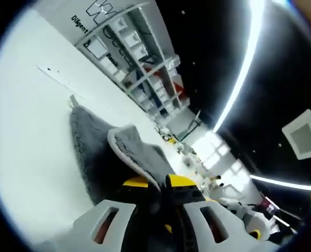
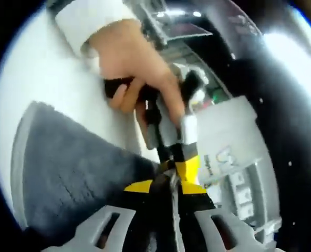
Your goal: Open the folded towel by lifting each exposed corner and separating the folded layers until the towel lies flat within the target outline without major curled edges
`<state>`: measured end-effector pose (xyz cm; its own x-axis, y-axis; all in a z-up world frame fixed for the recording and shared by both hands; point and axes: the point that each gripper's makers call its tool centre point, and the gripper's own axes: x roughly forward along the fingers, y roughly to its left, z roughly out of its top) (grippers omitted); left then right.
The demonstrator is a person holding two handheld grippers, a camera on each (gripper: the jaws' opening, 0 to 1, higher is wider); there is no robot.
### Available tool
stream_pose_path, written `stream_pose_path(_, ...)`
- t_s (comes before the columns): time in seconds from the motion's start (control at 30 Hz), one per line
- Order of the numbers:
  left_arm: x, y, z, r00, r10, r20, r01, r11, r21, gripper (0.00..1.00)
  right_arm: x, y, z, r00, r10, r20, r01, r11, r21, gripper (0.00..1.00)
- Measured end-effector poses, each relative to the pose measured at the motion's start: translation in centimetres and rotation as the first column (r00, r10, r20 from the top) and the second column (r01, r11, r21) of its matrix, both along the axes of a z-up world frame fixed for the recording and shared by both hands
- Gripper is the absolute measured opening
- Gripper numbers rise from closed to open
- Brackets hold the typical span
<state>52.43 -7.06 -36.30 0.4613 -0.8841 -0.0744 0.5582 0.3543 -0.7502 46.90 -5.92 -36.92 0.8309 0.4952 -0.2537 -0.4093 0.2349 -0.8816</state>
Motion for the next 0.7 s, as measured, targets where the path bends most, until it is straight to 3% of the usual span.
stream_pose_path(0.2,0.1,-0.2,0.4,0.999,0.004,0.039,-0.005,0.999,0.036,0.08,0.1,-0.5,0.3,0.999,-0.015,-0.038,0.017,0.999,0.048,0.2)
stream_pose_path(0.3,0.2,0.0,0.4,0.999,0.009,0.036,-0.01,0.999,0.03,0.06,-0.2,-0.8,1.1,0.997,-0.006,-0.08,0.018,0.989,0.146,0.22)
stream_pose_path(0.37,0.4,0.2,0.9,0.999,0.019,0.031,-0.019,1.0,0.001,0.05,-0.5,-0.9,1.5,0.997,-0.009,-0.08,0.021,0.987,0.159,0.23)
stream_pose_path(0.5,0.3,0.0,0.9,0.998,0.022,0.052,-0.024,0.999,0.023,0.04,-0.5,-1.4,1.7,0.997,-0.031,-0.07,0.042,0.985,0.17,0.32)
stream_pose_path(0.67,0.4,0.2,1.2,0.997,0.03,0.065,-0.031,0.999,0.008,0.03,-1.2,-2.5,3.6,0.994,-0.061,-0.093,0.089,0.939,0.333,0.48)
stream_pose_path(0.7,0.1,0.2,1.2,0.997,0.032,0.07,-0.033,0.999,0.007,0.03,-1.3,-3.1,3.9,0.99,-0.069,-0.12,0.11,0.918,0.382,0.52)
